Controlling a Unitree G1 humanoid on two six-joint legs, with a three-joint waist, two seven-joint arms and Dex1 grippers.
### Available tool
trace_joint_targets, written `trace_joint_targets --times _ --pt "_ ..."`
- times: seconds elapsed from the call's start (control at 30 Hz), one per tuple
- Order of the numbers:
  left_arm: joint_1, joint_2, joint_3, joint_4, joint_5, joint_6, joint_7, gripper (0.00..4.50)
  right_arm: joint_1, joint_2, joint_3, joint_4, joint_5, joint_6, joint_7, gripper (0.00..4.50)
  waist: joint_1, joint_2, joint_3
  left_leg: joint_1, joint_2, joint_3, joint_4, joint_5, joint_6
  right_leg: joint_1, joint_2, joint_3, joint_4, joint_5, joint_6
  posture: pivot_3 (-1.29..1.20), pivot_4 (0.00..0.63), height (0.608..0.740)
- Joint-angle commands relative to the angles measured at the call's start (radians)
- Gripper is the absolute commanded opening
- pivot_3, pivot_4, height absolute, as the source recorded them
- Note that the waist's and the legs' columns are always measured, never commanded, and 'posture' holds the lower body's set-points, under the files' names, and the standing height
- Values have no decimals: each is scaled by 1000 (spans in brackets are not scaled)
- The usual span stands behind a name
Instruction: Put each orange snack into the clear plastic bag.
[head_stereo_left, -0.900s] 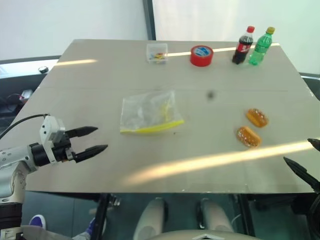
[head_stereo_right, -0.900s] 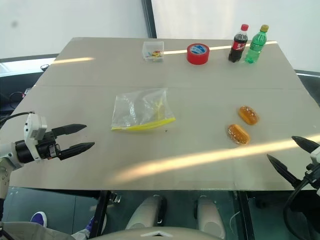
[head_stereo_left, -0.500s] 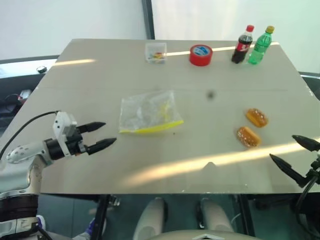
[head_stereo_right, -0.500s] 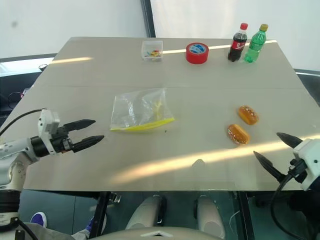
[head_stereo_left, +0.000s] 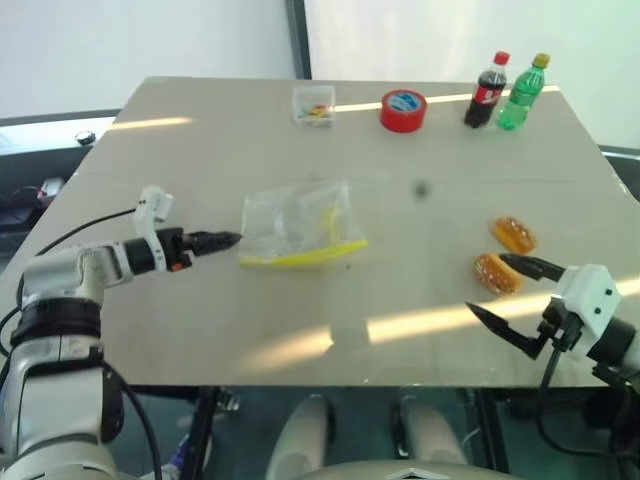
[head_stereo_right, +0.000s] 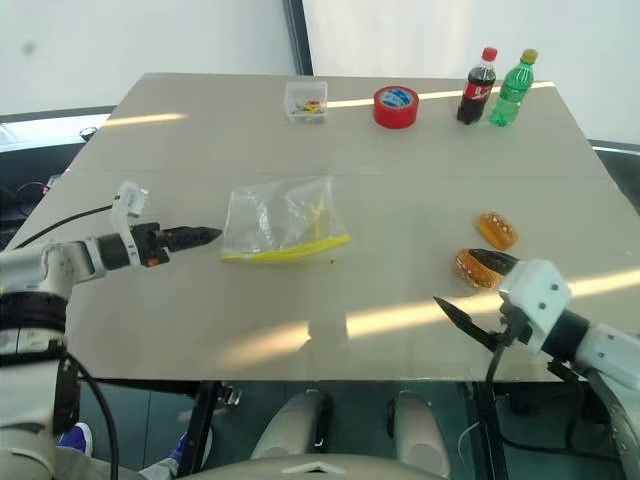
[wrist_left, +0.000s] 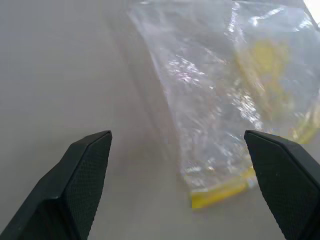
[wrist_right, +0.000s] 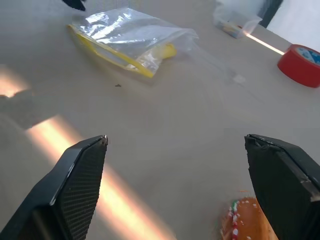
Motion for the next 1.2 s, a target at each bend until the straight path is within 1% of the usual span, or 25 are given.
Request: trace_joint_targets --times 0.03,0.13,0.23,0.3,0.37,0.43,0.53,0.67,0.7,0.77,0.87,0.9,0.93,1.03,1.13,1.2 --pt "-115 -53 -39 180 62 -28 -50 4483 -34 1 42 -48 -7 14 -33 4500 4 0 0 0 0 0 0 0 0 0 0 -1 0 0 0 0 150 740" --pt "-199 -120 -59 279 89 0 -107 4483 -36 -4 55 -51 -15 17 -42 4500 11 -1 0 -1 -2 -2 2 0 0 1 -2 -4 1 0 0 0 150 740" --pt "-259 -184 -130 334 126 84 -286 4483 -22 -15 50 -61 -28 25 -48 4500 14 -1 0 -4 -5 -3 4 0 0 1 -4 -6 1 0 0 0 150 740" --pt "-274 -205 -172 355 157 100 -376 4483 -12 -15 42 -68 -29 31 -51 4500 6 -1 0 -4 -5 -3 4 0 0 1 -4 -7 1 0 1 0 150 740" --pt "-282 -226 -196 378 179 111 -422 4483 3 -14 31 -76 -34 35 -59 4500 -2 -1 0 -4 -5 -3 4 0 0 1 -4 -7 1 0 1 0 150 740" --pt "-287 -253 -196 400 190 113 -425 4483 18 -14 21 -84 -39 35 -66 4500 -8 -1 0 -4 -4 -3 4 0 0 0 -3 -6 3 -1 0 0 150 740" --pt "-281 -304 -167 419 187 106 -385 4483 38 -6 20 -96 -56 24 -83 4500 -8 -1 -1 -3 -4 -3 4 0 0 1 -3 -6 5 -1 1 0 150 740" --pt "-265 -366 -116 423 169 128 -312 4483 52 6 35 -112 -77 18 -104 4500 6 0 -4 -2 -4 -4 5 0 0 1 -4 -6 6 -1 1 0 150 740" --pt "-261 -377 -101 422 166 132 -291 3948 53 8 39 -115 -83 19 -108 4500 7 0 -4 -2 -4 -4 5 0 0 2 -4 -7 5 -1 1 0 150 740" --pt "-255 -391 -70 418 151 159 -263 3304 48 10 52 -117 -96 15 -116 4500 6 0 -4 -2 -4 -4 6 0 0 2 -5 -7 6 -1 1 0 150 740" --pt "-248 -399 -33 409 133 212 -229 1954 25 9 89 -106 -129 5 -126 4500 2 0 -4 -2 -5 -4 6 0 0 1 -4 -6 6 -1 1 0 150 740" --pt "-247 -400 -23 403 125 229 -219 1615 16 8 106 -100 -145 0 -129 4500 1 0 -5 -2 -5 -4 6 0 0 1 -4 -6 6 -1 1 0 150 740" --pt "-249 -397 -8 379 106 276 -217 1325 -3 9 138 -95 -187 -7 -146 4500 1 2 -6 -2 -5 -4 6 0 0 1 -4 -6 6 -1 1 0 150 740" --pt "-250 -392 33 312 60 387 -182 88 -52 16 207 -81 -281 -19 -186 4500 3 2 -6 0 -5 -4 6 0 0 2 -4 -6 7 -1 1 0 150 740" --pt "-246 -392 108 169 -37 581 -127 36 -135 24 335 -30 -435 -67 -231 4500 -1 2 -6 -1 -5 -5 6 0 0 1 -4 -7 7 -1 1 0 150 740" --pt "-240 -401 160 88 -87 673 -77 36 -194 45 412 23 -528 -99 -264 4500 -4 0 -5 -3 -5 -8 6 0 0 0 -4 -6 7 -1 1 0 150 740"
